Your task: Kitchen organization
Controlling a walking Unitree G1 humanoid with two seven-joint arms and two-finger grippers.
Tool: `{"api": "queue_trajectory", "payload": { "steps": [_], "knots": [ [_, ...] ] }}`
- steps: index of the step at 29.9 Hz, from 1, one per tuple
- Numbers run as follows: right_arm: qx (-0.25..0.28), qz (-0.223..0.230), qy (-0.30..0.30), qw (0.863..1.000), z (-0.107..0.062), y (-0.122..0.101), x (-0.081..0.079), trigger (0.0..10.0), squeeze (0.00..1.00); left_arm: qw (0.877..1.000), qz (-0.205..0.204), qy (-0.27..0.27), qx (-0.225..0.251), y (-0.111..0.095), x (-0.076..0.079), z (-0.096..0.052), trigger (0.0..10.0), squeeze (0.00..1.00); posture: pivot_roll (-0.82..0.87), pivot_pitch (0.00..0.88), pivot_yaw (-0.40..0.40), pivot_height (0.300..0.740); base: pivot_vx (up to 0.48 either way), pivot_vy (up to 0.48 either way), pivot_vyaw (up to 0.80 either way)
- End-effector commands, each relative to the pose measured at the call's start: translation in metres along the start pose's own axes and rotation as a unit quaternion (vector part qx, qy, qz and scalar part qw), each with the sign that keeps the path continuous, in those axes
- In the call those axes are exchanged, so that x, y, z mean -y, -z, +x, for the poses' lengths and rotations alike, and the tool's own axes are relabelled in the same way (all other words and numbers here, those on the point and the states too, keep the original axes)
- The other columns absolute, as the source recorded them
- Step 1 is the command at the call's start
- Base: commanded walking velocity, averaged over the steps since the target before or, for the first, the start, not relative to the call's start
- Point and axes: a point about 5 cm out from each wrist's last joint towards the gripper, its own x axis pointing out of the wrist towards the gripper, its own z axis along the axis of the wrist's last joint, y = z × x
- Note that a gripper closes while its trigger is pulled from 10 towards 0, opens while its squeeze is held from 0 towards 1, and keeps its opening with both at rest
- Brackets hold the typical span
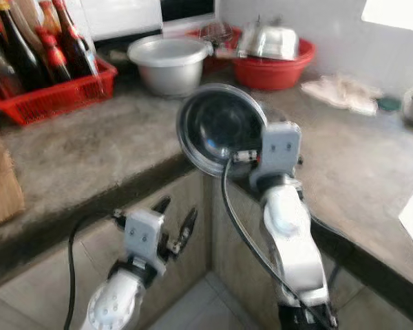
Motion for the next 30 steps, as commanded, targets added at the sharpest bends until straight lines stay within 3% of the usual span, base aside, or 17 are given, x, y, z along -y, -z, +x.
{"api": "queue_trajectory", "payload": {
  "steps": [1,21,27,30],
  "knots": [
    [0.012,-0.001,0.003,1.0,-0.0002,-0.005,0.0041,0.0,0.0,1.0,-0.005,0.004,0.0,-0.0012,0.0035,0.0001,10.0,0.0,0.04,0.053,-0.037,0.74,-0.292,0.0,-0.8],
    [0.007,-0.002,0.007,1.0,0.0008,-0.0041,0.0057,0.0,0.0,1.0,-0.006,0.004,-0.007,0.0004,0.0028,0.0019,10.0,0.0,0.04,0.054,-0.035,0.74,-0.294,0.0,-0.8],
    [0.007,-0.011,0.008,1.0,0.0009,-0.0041,0.0062,0.0,0.0,1.0,-0.008,0.001,-0.013,0.0016,0.0021,0.002,10.0,0.0,0.04,0.057,-0.038,0.74,0.0,0.0,-0.8],
    [0.009,-0.024,0.009,1.0,0.001,-0.0043,0.0062,0.0,0.0,1.0,-0.002,0.005,-0.016,0.0021,0.0034,0.0025,10.0,0.0,0.04,0.058,-0.036,0.74,0.0,0.0,0.0]
  ]
}}
